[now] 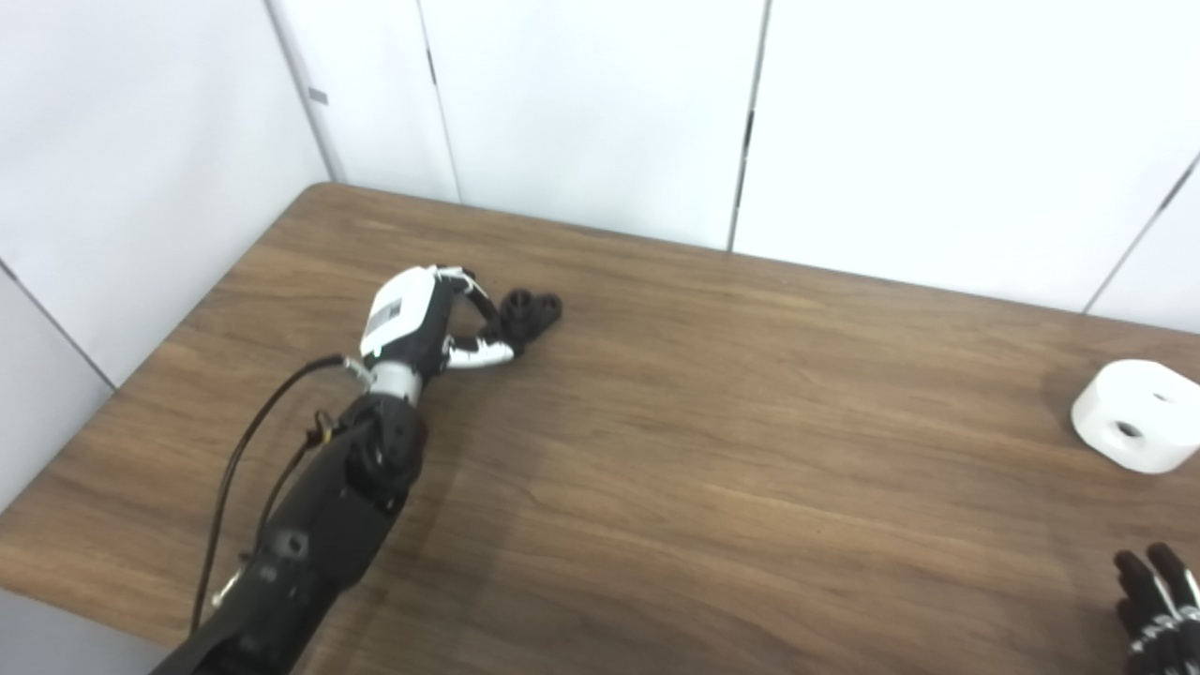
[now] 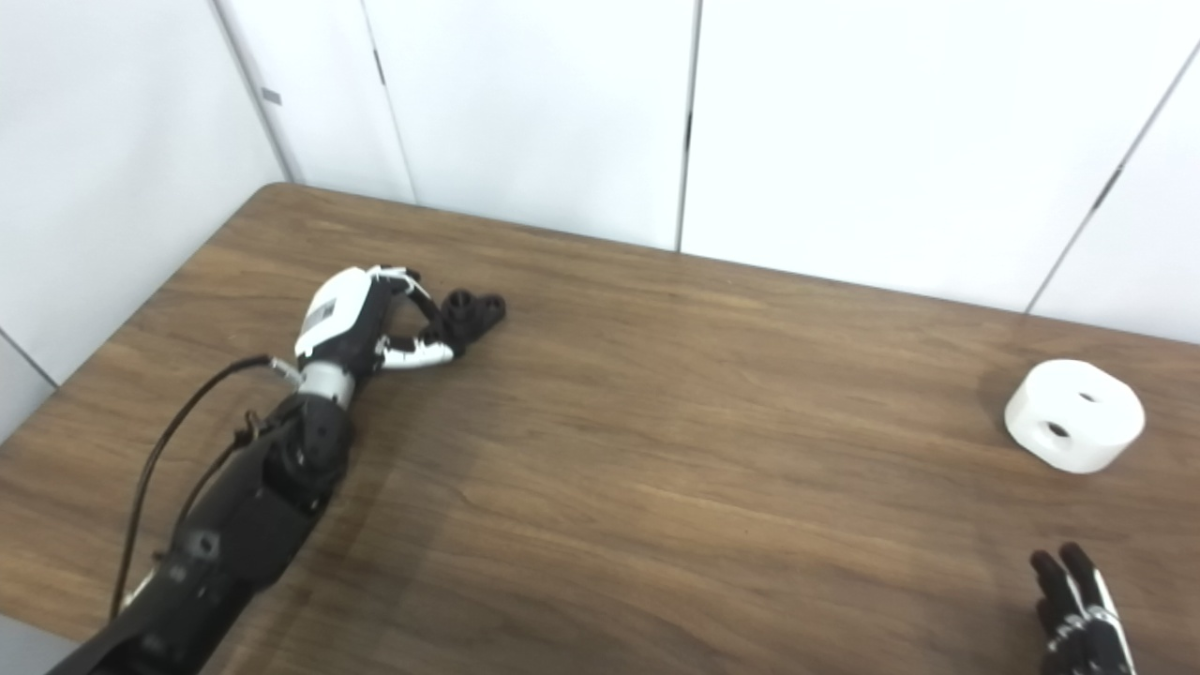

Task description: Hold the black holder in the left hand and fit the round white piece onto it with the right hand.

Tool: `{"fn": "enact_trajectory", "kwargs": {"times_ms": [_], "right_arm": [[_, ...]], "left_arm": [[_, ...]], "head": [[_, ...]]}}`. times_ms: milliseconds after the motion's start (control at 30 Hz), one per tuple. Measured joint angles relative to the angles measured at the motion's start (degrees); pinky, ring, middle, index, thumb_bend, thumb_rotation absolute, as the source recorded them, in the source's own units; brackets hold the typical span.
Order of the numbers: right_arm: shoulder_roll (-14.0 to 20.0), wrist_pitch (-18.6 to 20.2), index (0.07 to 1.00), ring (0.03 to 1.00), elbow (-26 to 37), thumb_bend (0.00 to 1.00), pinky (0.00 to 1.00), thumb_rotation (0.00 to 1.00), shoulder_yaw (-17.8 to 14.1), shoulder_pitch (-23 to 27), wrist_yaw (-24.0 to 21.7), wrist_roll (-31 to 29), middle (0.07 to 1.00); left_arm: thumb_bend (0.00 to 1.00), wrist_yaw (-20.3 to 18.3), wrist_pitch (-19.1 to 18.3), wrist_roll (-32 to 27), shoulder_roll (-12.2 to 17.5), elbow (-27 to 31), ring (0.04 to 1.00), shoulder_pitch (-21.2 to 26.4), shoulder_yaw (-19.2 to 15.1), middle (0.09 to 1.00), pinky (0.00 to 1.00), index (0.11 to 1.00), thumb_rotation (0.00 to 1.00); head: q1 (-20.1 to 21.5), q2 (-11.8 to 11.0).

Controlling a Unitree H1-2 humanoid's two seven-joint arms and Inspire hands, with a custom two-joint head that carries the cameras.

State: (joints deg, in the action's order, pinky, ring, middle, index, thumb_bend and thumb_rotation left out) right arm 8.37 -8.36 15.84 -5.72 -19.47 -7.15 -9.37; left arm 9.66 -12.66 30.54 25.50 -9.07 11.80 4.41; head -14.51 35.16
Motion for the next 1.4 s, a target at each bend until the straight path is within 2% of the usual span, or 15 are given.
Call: {"fn": "enact_trajectory", "kwargs": {"times_ms": [400, 567, 800, 1000, 1400], "right_arm": [[-0.6, 1.5, 0.934, 0.936, 2.0, 0.52, 1.00, 0.89, 2.0, -0.3, 1.6, 2.0, 0.854], [-0.6, 1.5, 0.931, 0.927, 2.1, 0.52, 1.00, 0.87, 3.1, -0.2, 3.0, 3.8, 0.845], [-0.7, 1.5, 0.931, 0.934, 3.4, 0.51, 1.00, 0.85, 4.7, -0.2, 4.6, 4.6, 0.853], [-0.7, 1.4, 0.947, 0.940, 3.4, 0.53, 1.00, 0.85, 6.2, -0.1, 5.2, 5.6, 0.888], [-0.7, 2.2, 0.942, 0.939, 5.0, 0.55, 1.00, 0.86, 8.1, -0.1, 7.1, 7.7, 0.892]], "left_arm": [[0.52, -7.2, 2.4, 2.2, -0.2, 16.2, 0.940, -10.1, 4.2, 0.846, 0.85, 0.487, 0.04], [0.52, -11.1, 2.5, 2.0, -0.4, 21.4, 0.949, -12.6, 5.0, 0.873, 0.86, 0.487, 0.04], [0.52, -15.5, 4.6, 6.3, -0.6, 27.6, 0.935, -15.2, 8.7, 0.848, 0.93, 0.486, 0.05], [0.52, -18.5, 4.8, 7.9, -2.6, 29.7, 0.929, -17.2, 10.1, 0.845, 0.93, 0.486, 0.05], [0.52, -17.7, 9.0, 10.8, -5.9, 28.7, 0.925, -17.8, 12.1, 0.841, 0.92, 0.487, 0.05]], "head": [[5.5, 1.2], [7.5, 1.8], [10.1, 3.1], [12.7, 4.1], [17.6, 6.2]]}}
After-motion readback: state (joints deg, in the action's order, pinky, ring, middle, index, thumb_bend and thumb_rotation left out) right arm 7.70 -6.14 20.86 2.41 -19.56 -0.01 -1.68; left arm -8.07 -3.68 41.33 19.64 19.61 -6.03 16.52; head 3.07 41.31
